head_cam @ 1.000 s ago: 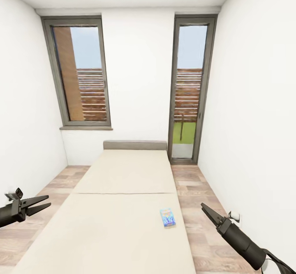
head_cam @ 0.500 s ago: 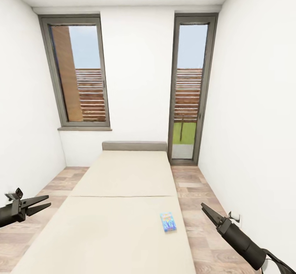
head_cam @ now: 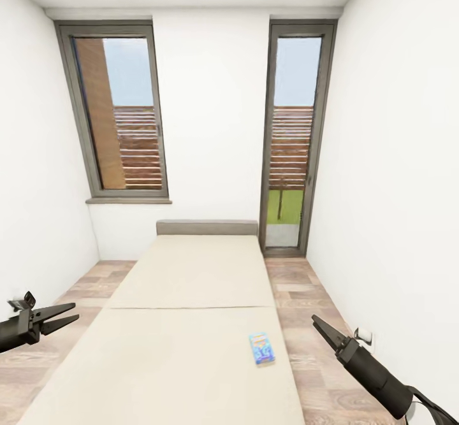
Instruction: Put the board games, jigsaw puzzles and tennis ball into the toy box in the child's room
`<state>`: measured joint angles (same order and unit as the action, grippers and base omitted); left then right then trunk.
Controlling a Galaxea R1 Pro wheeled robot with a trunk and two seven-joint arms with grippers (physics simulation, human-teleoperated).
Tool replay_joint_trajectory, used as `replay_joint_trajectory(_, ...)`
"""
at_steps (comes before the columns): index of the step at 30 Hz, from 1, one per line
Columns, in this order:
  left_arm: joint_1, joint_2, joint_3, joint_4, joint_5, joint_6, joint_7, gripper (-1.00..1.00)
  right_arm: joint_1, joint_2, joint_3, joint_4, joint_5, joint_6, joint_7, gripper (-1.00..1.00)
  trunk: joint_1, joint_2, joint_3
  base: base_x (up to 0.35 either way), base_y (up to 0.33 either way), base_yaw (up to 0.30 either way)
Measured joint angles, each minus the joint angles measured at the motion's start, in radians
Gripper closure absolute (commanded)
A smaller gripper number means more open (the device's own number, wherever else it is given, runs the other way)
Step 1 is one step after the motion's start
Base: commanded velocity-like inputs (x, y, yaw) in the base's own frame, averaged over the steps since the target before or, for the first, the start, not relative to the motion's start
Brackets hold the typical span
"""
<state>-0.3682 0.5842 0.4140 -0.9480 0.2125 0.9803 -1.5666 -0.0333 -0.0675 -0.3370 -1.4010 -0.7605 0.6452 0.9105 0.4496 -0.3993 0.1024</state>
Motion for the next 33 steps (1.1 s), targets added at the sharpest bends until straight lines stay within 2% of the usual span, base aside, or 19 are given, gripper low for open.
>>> replay_joint_trajectory(10,0.0,0.0,0.0,0.0,0.0,0.0,0.0,-1.0,0.0,0.0,0.0,0.0,0.0,0.0,0.0,-1.0,0.0,0.0,0.0,0.046,0.0,-0.187)
replay_joint_trajectory(33,0.0,0.0,0.0,0.0,0.0,0.0,0.0,-1.0,0.0,0.0,0.0,-0.001,0.0,0.0,0.0,-1.0,0.0,0.0,0.0,0.075,-0.021,-0.012)
